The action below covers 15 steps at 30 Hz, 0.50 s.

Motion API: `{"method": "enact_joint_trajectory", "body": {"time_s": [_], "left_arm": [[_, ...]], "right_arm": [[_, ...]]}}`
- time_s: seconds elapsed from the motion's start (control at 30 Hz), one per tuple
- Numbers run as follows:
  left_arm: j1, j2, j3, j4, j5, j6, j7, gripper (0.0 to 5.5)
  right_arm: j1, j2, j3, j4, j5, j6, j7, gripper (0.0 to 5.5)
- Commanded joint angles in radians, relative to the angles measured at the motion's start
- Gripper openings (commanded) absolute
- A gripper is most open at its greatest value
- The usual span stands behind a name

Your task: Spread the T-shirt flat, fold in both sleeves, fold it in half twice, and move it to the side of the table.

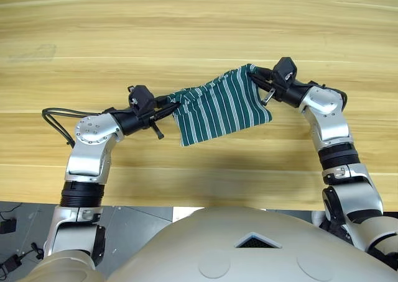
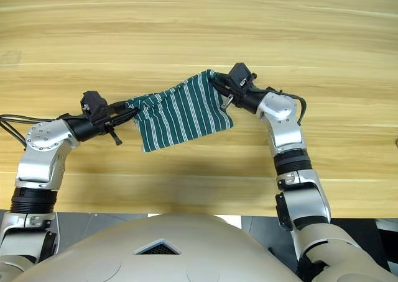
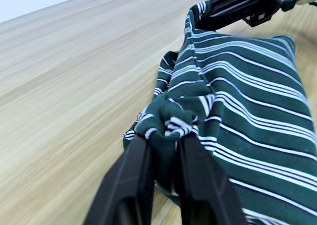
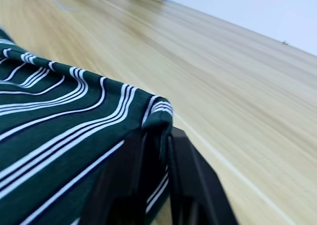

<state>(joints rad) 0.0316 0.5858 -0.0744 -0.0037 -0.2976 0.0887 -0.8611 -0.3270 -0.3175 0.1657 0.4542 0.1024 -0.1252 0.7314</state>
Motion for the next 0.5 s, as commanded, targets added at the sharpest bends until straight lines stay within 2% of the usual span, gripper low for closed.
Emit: {"method": "enact_joint_trajectory", "body": {"time_s": [0.03,0.23,0.4,0.5], "left_arm": [[0.017,-0.005,0.008,-0.004,-0.002,0.009,-0.01,1.26],[0.036,-0.013,0.01,-0.004,0.011,0.003,-0.006,2.23],[-0.043,-0.098,0.088,0.122,0.125,-0.161,0.233,2.94],[-0.044,-0.157,0.115,0.158,0.13,-0.229,0.31,3.43]], "right_arm": [[-0.011,0.015,-0.028,0.008,0.0,-0.021,-0.032,1.24],[-0.001,0.029,-0.036,-0.015,0.008,-0.032,-0.034,2.34],[0.008,0.044,-0.047,-0.017,-0.002,-0.067,-0.053,3.12],[0.019,0.056,-0.038,-0.03,-0.007,-0.095,-0.056,3.63]]}}
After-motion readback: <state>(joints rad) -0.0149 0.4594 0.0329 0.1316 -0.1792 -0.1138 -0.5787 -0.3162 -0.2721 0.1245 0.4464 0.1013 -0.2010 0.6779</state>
